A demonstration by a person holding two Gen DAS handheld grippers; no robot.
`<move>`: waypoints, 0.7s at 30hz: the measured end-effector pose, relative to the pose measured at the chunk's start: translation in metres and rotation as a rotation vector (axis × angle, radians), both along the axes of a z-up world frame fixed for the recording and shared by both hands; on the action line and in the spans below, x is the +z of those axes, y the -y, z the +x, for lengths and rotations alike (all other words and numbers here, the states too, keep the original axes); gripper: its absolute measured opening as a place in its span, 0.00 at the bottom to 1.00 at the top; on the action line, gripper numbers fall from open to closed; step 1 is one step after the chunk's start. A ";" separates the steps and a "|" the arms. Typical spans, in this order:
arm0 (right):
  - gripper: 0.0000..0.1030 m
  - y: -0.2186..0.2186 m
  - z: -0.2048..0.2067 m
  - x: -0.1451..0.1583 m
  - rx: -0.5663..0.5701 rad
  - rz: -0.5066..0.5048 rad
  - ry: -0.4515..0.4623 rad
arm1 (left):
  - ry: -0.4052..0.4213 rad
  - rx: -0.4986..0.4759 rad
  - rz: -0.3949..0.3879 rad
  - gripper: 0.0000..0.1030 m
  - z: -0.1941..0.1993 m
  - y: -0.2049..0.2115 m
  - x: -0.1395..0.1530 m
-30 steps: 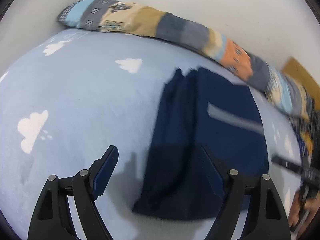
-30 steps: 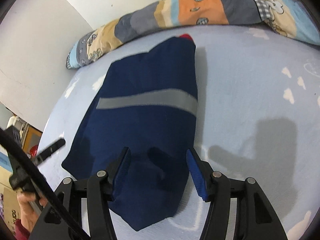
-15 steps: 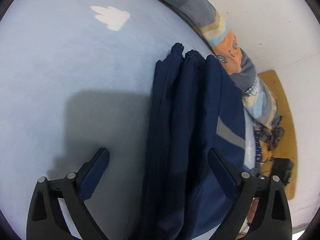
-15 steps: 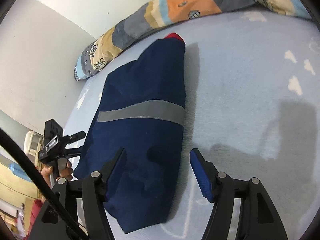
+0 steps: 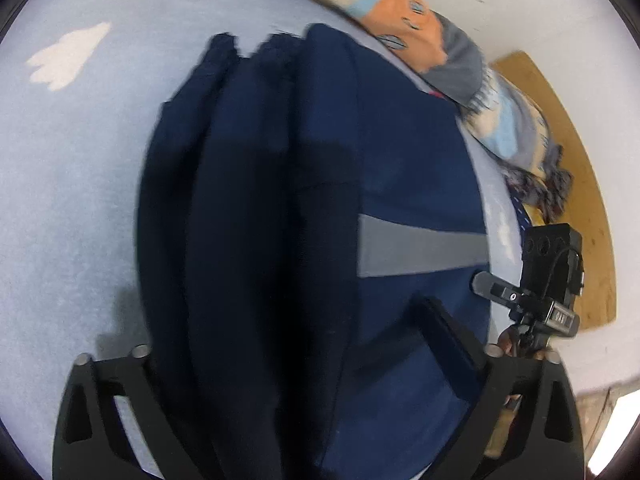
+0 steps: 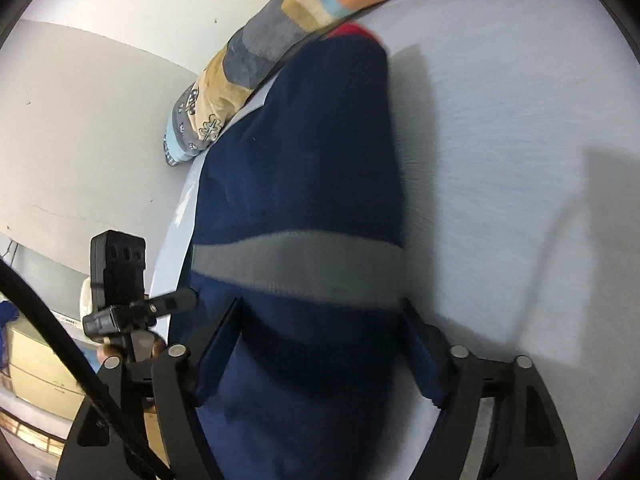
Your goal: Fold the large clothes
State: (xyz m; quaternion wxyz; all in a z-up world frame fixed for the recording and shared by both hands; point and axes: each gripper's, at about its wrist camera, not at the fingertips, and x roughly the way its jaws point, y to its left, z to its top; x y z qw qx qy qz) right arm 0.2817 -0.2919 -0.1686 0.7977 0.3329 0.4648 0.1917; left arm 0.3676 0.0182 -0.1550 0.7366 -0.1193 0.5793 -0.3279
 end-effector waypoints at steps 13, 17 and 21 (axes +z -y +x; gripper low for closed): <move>0.31 -0.050 -0.015 0.056 0.035 -0.357 0.112 | 0.256 0.050 0.085 0.22 -0.048 -0.003 0.056; 0.29 -0.046 -0.026 0.070 0.019 -0.315 0.128 | 0.253 0.041 0.055 0.22 -0.059 -0.007 0.068; 0.29 -0.038 -0.044 0.084 -0.001 -0.277 0.135 | 0.285 0.016 0.044 0.22 -0.087 -0.001 0.086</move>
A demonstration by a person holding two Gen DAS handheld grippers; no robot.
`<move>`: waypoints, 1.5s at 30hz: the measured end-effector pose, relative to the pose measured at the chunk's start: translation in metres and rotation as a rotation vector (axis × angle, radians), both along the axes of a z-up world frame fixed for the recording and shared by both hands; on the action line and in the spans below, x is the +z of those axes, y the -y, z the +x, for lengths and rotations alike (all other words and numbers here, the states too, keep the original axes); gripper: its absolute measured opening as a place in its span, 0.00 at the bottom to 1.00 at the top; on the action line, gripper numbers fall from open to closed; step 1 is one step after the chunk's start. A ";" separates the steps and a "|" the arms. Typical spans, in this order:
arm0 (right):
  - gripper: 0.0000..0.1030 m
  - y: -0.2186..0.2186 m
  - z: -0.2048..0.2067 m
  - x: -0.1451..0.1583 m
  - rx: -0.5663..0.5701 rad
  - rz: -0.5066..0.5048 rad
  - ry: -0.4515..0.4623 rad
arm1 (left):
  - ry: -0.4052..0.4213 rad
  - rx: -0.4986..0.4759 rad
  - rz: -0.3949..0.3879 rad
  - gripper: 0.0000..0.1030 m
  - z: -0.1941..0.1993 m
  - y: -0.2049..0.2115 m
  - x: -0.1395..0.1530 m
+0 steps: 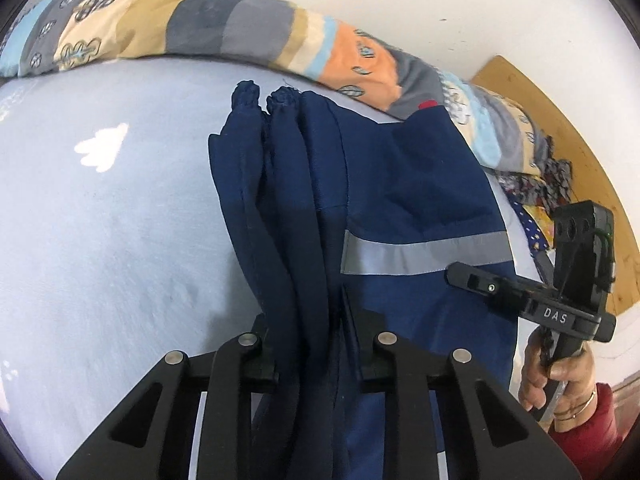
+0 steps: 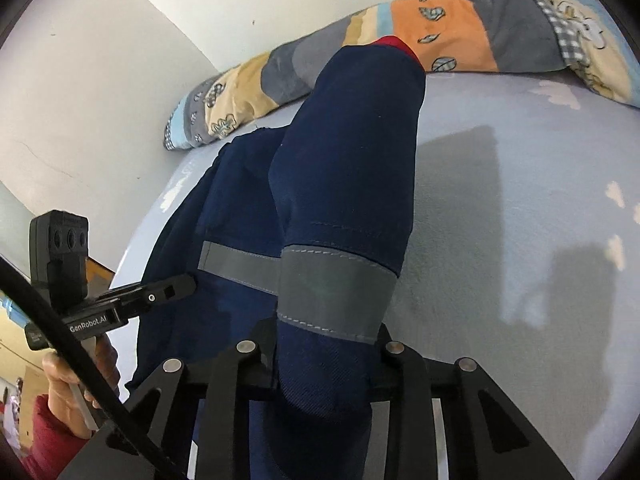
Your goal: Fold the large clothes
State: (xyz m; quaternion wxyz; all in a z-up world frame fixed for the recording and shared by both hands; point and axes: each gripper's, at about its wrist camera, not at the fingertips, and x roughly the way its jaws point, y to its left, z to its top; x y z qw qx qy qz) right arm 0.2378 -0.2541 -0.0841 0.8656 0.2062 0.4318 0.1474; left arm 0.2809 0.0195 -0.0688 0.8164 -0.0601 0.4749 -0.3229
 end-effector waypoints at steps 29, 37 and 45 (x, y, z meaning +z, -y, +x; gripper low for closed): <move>0.28 0.059 -0.192 -0.039 -0.100 -0.134 -0.130 | 0.070 -0.023 0.148 0.22 -0.189 0.084 -0.043; 0.34 0.074 -0.185 -0.064 -0.131 -0.120 -0.174 | 0.109 0.004 0.163 0.37 -0.186 0.087 -0.058; 0.53 0.081 -0.192 -0.073 -0.173 -0.089 -0.189 | 0.110 0.034 0.149 0.52 -0.185 0.077 -0.065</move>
